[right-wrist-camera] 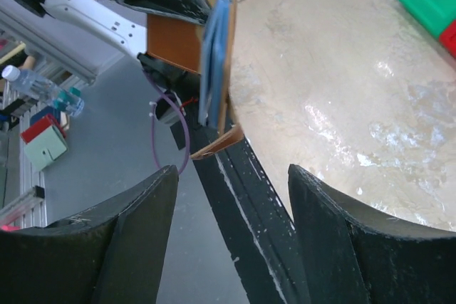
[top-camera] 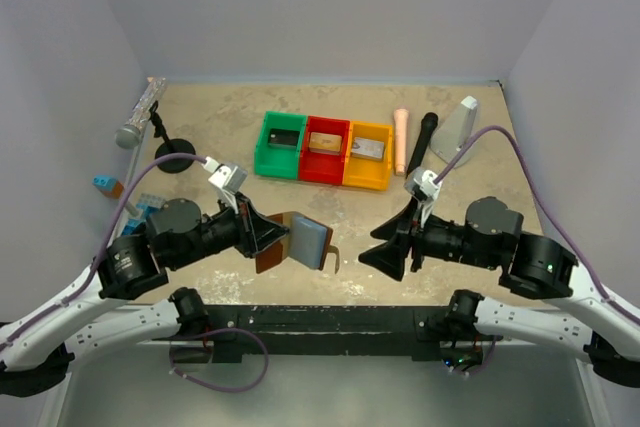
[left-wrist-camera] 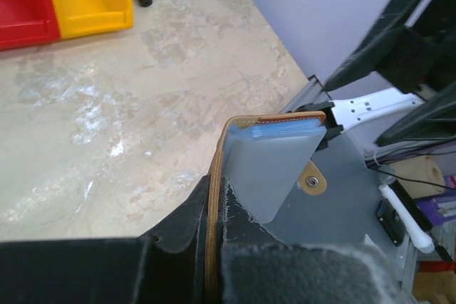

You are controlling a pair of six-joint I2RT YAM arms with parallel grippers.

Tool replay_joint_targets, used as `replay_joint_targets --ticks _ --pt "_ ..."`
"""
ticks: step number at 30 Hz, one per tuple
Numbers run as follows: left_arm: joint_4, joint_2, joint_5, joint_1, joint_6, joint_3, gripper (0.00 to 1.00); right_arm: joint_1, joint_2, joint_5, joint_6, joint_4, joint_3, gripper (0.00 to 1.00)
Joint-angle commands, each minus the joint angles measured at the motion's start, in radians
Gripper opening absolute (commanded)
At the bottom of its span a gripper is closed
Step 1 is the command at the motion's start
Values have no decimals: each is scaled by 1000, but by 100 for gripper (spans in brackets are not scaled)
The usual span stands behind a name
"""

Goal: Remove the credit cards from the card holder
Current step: Remove the credit card from the card holder.

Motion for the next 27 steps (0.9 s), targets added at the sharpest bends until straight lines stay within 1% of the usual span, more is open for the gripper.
replay_joint_targets --ticks 1,4,7,12,16,27 --pt "-49 16 -123 1 -2 61 0 -3 -11 1 -16 -33 79 67" --pt "-65 30 -169 1 -10 63 0 10 12 -57 13 1 93 65" --pt "-65 50 -192 1 -14 66 0 49 85 -77 28 16 129 64" --pt "-44 73 -173 1 -22 66 0 67 185 -143 77 102 139 64" --pt "2 50 -122 1 -23 41 0 67 230 -116 102 114 119 66" --pt "107 2 2 1 -30 -23 0 52 219 33 131 110 73 70"
